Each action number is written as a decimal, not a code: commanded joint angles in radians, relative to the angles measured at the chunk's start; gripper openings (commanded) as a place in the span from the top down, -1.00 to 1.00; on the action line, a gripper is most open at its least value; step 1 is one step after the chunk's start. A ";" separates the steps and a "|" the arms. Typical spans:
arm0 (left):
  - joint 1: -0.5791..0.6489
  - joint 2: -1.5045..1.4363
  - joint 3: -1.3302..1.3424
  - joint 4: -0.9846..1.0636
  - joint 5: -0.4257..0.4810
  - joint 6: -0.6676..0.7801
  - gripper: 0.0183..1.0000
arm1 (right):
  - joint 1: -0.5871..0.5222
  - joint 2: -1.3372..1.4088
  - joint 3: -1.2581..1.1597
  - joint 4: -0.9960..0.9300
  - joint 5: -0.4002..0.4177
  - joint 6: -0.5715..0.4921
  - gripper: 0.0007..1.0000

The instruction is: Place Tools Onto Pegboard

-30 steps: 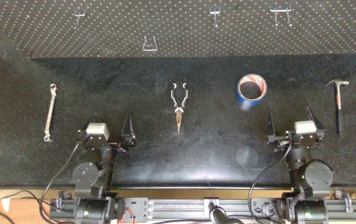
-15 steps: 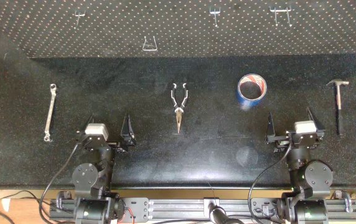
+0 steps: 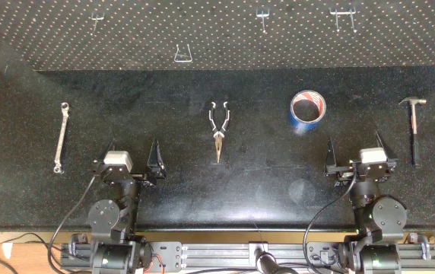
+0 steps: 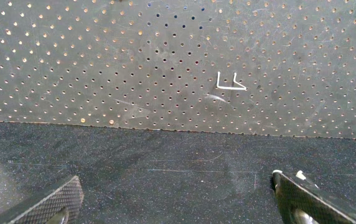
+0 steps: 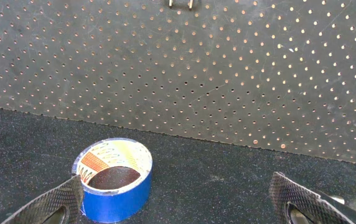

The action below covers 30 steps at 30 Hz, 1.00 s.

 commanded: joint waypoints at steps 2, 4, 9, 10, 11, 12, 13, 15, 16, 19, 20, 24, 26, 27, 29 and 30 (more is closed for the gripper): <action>0.003 -0.016 -0.003 -0.001 -0.022 0.006 -0.99 | -0.006 -0.011 -0.002 -0.003 -0.024 -0.014 -0.95; 0.003 -0.016 -0.003 -0.001 -0.022 0.006 -0.99 | -0.006 -0.011 -0.002 -0.003 -0.024 -0.014 -0.95; 0.003 -0.016 -0.003 -0.004 -0.015 0.006 -0.99 | -0.006 -0.011 -0.002 -0.003 -0.024 -0.014 -0.95; 0.003 -0.016 -0.003 -0.001 -0.014 0.007 -0.99 | -0.006 -0.011 -0.002 -0.003 -0.024 -0.014 -0.95; 0.004 -0.002 -0.001 -0.003 0.035 0.094 -0.99 | -0.006 -0.011 -0.002 -0.003 -0.024 -0.014 -0.95; 0.018 0.123 0.055 -0.012 0.070 0.225 -0.99 | -0.006 -0.011 -0.002 -0.003 -0.024 -0.014 -0.95; 0.068 0.296 0.159 -0.048 0.053 0.299 -0.99 | -0.006 -0.011 -0.002 -0.003 -0.024 -0.014 -0.95; 0.293 0.673 0.513 -0.371 0.038 0.328 -0.99 | -0.006 -0.011 -0.002 -0.003 -0.024 -0.014 -0.95; 0.387 0.821 0.646 -0.521 0.038 0.346 -0.99 | -0.006 -0.011 -0.002 -0.003 -0.024 -0.014 -0.95; 0.625 1.311 0.990 -0.835 -0.012 0.517 -0.98 | -0.006 -0.011 -0.002 -0.003 -0.024 -0.014 -0.95; 0.669 1.403 1.026 -0.842 -0.012 0.594 -0.99 | -0.006 -0.011 -0.002 -0.003 -0.024 -0.014 -0.95; 0.757 1.592 1.115 -0.831 -0.024 0.718 -0.99 | -0.006 -0.011 -0.002 -0.003 -0.024 -0.014 -0.95; 0.758 1.715 1.217 -0.827 -0.011 0.722 -0.99 | -0.006 -0.011 -0.002 -0.003 -0.024 -0.014 -0.95; 0.756 1.774 1.263 -0.829 0.001 0.736 -0.99 | -0.006 -0.011 -0.002 -0.003 -0.024 -0.014 -0.95; 0.756 1.838 1.305 -0.834 0.038 0.739 -0.99 | -0.006 -0.011 -0.002 -0.003 -0.024 -0.014 -0.95; 0.756 1.857 1.307 -0.834 0.058 0.747 -0.99 | -0.006 -0.011 -0.002 -0.003 -0.024 -0.014 -0.95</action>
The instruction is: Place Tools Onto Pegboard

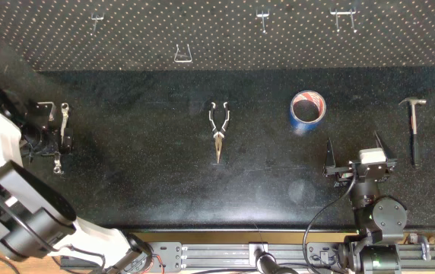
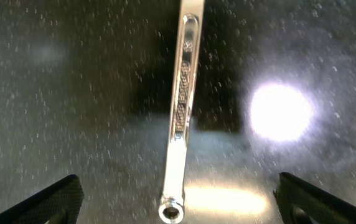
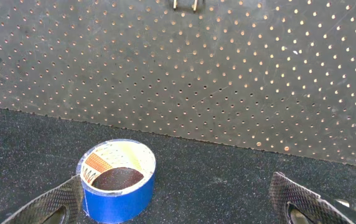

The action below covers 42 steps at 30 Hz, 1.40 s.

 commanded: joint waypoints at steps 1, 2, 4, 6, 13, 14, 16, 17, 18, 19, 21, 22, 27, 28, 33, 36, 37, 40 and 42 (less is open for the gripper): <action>0.001 0.100 0.050 -0.003 0.087 0.051 -0.99 | -0.006 -0.007 -0.002 -0.005 -0.009 -0.014 -0.95; 0.001 0.117 0.050 -0.003 0.100 0.066 -0.99 | -0.006 -0.007 -0.002 -0.005 -0.009 -0.014 -0.95; 0.002 0.148 0.050 0.006 0.106 0.076 -0.99 | -0.006 -0.007 -0.002 -0.005 -0.009 -0.014 -0.95; 0.002 0.171 0.050 0.013 0.105 0.076 -0.99 | -0.006 -0.007 -0.002 -0.005 -0.009 -0.014 -0.95; 0.002 0.235 0.048 -0.068 0.085 0.076 0.98 | -0.006 -0.007 -0.002 -0.005 -0.009 -0.014 -0.95; 0.003 0.255 0.048 -0.087 0.067 0.076 0.98 | -0.006 -0.007 -0.002 -0.005 -0.009 -0.014 -0.95; 0.002 0.256 0.048 -0.101 0.074 0.045 0.98 | -0.006 -0.007 -0.002 -0.005 -0.009 -0.014 -0.95; 0.002 0.254 0.048 -0.100 0.074 0.011 0.97 | -0.006 -0.007 -0.002 -0.005 -0.009 -0.014 -0.95; 0.000 0.240 0.048 -0.078 0.046 -0.087 0.97 | -0.006 -0.007 -0.002 -0.005 -0.009 -0.014 -0.95; -0.014 0.182 0.047 -0.063 0.045 -0.086 0.98 | -0.006 -0.007 -0.002 -0.005 -0.009 -0.014 -0.95; -0.018 -0.108 0.040 0.058 0.048 -0.135 0.98 | -0.006 -0.007 -0.002 -0.005 -0.009 -0.014 -0.95; -0.018 -0.296 -0.007 0.166 0.048 -0.231 0.98 | -0.006 -0.007 -0.002 -0.005 -0.009 -0.014 -0.95; -0.335 -0.765 -0.280 0.361 0.050 -0.389 0.98 | -0.006 -0.007 -0.002 -0.005 -0.009 -0.014 -0.95; -0.444 -0.775 -0.283 0.365 0.048 -0.465 0.98 | -0.006 -0.007 -0.002 -0.005 -0.009 -0.014 -0.95; -0.523 -0.613 -0.284 0.453 0.048 -0.539 0.97 | -0.006 -0.007 -0.002 -0.005 -0.009 -0.014 -0.94; -0.523 -0.573 -0.284 0.481 0.049 -0.531 0.98 | -0.006 -0.007 -0.002 -0.005 -0.009 -0.014 -0.95; -0.524 -0.564 -0.284 0.477 0.050 -0.531 0.98 | -0.006 -0.007 -0.002 -0.005 -0.009 -0.014 -0.95; -0.577 -0.553 -0.286 0.462 0.048 -0.528 0.98 | -0.006 -0.007 -0.002 -0.005 -0.009 -0.014 -0.95; -0.581 -0.549 -0.286 0.456 0.016 -0.545 0.98 | -0.006 -0.007 -0.002 -0.005 -0.009 -0.014 -0.95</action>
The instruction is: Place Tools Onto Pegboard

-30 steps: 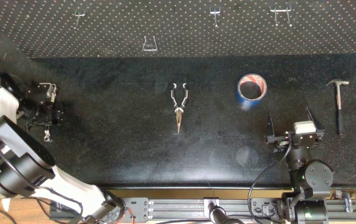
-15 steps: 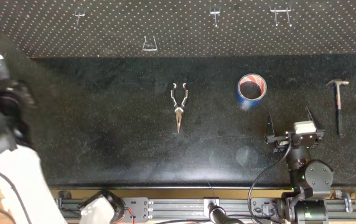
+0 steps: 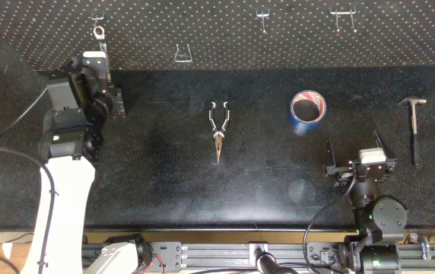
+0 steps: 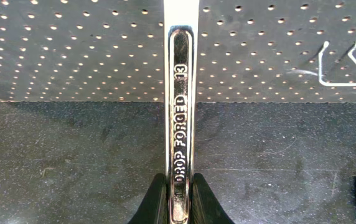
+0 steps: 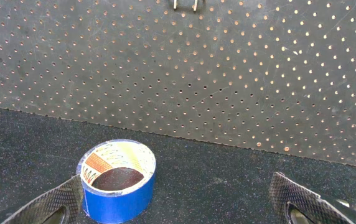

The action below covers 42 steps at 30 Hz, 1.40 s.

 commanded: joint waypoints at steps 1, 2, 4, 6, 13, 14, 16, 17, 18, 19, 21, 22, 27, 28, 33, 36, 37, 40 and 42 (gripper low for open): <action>-0.011 0.007 0.007 -0.003 -0.038 -0.033 0.98 | -0.006 -0.006 -0.003 -0.005 -0.008 -0.013 -0.95; -0.014 -0.003 0.007 -0.008 -0.038 -0.033 0.98 | -0.006 -0.006 -0.003 -0.005 -0.008 -0.013 -0.95; -0.024 -0.076 0.007 -0.042 -0.071 -0.036 0.98 | -0.006 -0.006 -0.003 -0.005 -0.008 -0.013 -0.95; -0.024 -0.098 0.007 -0.053 -0.084 -0.036 0.98 | -0.006 -0.006 -0.003 -0.005 -0.008 -0.013 -0.95; -0.008 -0.072 0.007 -0.076 -0.134 -0.066 0.98 | -0.006 -0.006 -0.003 -0.005 -0.008 -0.013 -0.95; -0.008 -0.068 0.007 -0.075 -0.132 -0.066 0.98 | -0.006 -0.006 -0.003 -0.005 -0.008 -0.013 -0.95; -0.008 -0.040 0.007 -0.074 -0.132 -0.066 0.98 | -0.006 -0.006 -0.003 -0.005 -0.008 -0.013 -0.95; -0.008 -0.025 0.007 -0.067 -0.131 -0.066 0.98 | -0.006 -0.006 -0.003 -0.005 -0.008 -0.013 -0.95; -0.008 -0.018 0.007 -0.060 -0.132 -0.066 0.98 | -0.006 -0.006 -0.003 -0.005 -0.008 -0.013 -0.95; -0.008 -0.006 0.007 -0.045 -0.132 -0.066 0.98 | -0.006 -0.006 -0.003 -0.005 -0.009 -0.013 -0.95; -0.008 -0.002 0.007 -0.026 -0.132 -0.066 0.98 | -0.006 -0.006 -0.003 -0.005 -0.008 -0.013 -0.95; -0.008 -0.001 0.007 -0.015 -0.132 -0.066 0.98 | -0.006 -0.006 -0.003 -0.005 -0.008 -0.013 -0.95; -0.007 0.043 0.007 -0.007 -0.132 -0.066 0.98 | -0.006 -0.006 -0.003 -0.005 -0.008 -0.013 -0.95; -0.007 0.059 0.007 -0.004 -0.132 -0.066 0.98 | -0.006 -0.006 -0.003 -0.005 -0.008 -0.013 -0.95; 0.019 0.111 0.007 0.081 -0.128 -0.066 0.98 | -0.006 -0.006 -0.003 -0.005 -0.008 -0.013 -0.95; 0.023 0.160 0.007 0.140 -0.124 -0.065 0.98 | -0.006 -0.006 -0.003 -0.005 -0.008 -0.013 -0.95; 0.023 0.179 0.007 0.155 -0.090 -0.056 0.98 | -0.006 -0.006 -0.003 -0.005 -0.008 -0.013 -0.95; 0.023 0.206 0.008 0.157 -0.063 -0.057 0.26 | -0.006 -0.006 -0.003 -0.005 -0.008 -0.013 -0.95; 0.023 0.173 0.010 0.086 -0.063 -0.058 -0.99 | -0.006 -0.006 -0.003 -0.005 -0.008 -0.013 -0.95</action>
